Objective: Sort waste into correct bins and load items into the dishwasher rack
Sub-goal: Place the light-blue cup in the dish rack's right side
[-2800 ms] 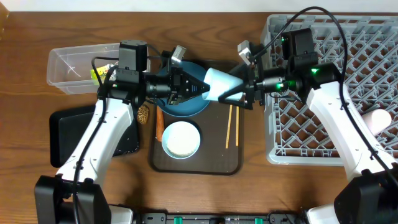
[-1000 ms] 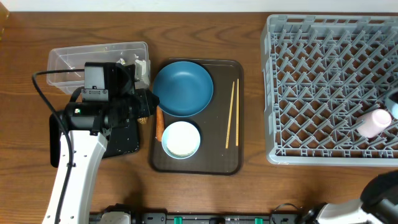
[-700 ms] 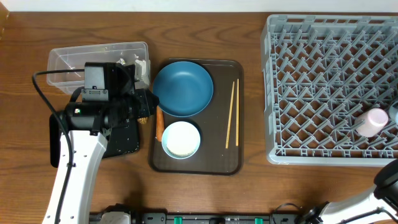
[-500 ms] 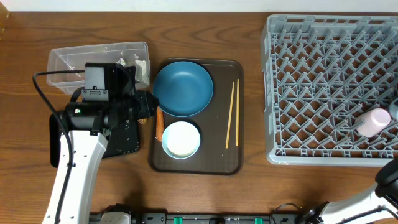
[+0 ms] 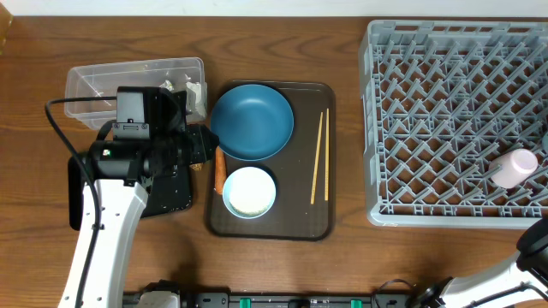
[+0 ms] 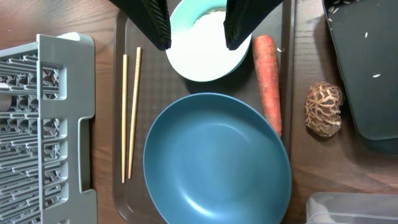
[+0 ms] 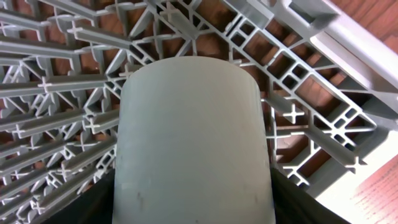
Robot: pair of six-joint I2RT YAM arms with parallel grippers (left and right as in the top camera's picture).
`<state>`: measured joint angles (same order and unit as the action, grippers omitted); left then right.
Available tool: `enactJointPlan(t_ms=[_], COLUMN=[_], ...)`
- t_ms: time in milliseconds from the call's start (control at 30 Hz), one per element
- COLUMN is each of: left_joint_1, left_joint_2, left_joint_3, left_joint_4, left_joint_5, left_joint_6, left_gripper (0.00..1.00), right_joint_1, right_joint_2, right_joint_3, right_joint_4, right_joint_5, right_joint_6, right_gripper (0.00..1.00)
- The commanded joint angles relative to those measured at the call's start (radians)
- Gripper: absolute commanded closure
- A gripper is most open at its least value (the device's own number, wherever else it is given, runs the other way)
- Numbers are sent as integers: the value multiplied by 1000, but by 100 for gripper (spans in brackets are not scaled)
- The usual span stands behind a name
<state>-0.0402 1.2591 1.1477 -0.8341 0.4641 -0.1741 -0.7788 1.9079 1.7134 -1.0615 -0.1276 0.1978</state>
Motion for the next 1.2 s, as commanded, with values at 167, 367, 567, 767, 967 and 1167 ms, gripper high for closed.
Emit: enactJointPlan(t_ms=[167, 367, 567, 767, 967, 1167], left_joint_1=[2, 2, 2, 2, 2, 2], left_joint_2=[-2, -2, -2, -2, -2, -2], left_joint_3=[-1, -1, -1, -1, -1, -1], left_joint_4=[-3, -3, -3, -3, -3, -11], left_joint_5=[-6, -6, -6, -6, -6, -50], left_joint_6=[24, 24, 24, 24, 24, 24], left_gripper=[70, 70, 70, 70, 64, 59], right_joint_1=[8, 8, 7, 7, 19, 57], right_joint_2=[51, 79, 78, 55, -51, -233], right_joint_3=[-7, -7, -7, -5, -5, -5], right_joint_4=[-13, 0, 53, 52, 18, -37], right_joint_5=[-20, -61, -226, -406, -406, -393], right_joint_6=[15, 15, 15, 15, -35, -76], right_gripper=[41, 7, 1, 1, 1, 1])
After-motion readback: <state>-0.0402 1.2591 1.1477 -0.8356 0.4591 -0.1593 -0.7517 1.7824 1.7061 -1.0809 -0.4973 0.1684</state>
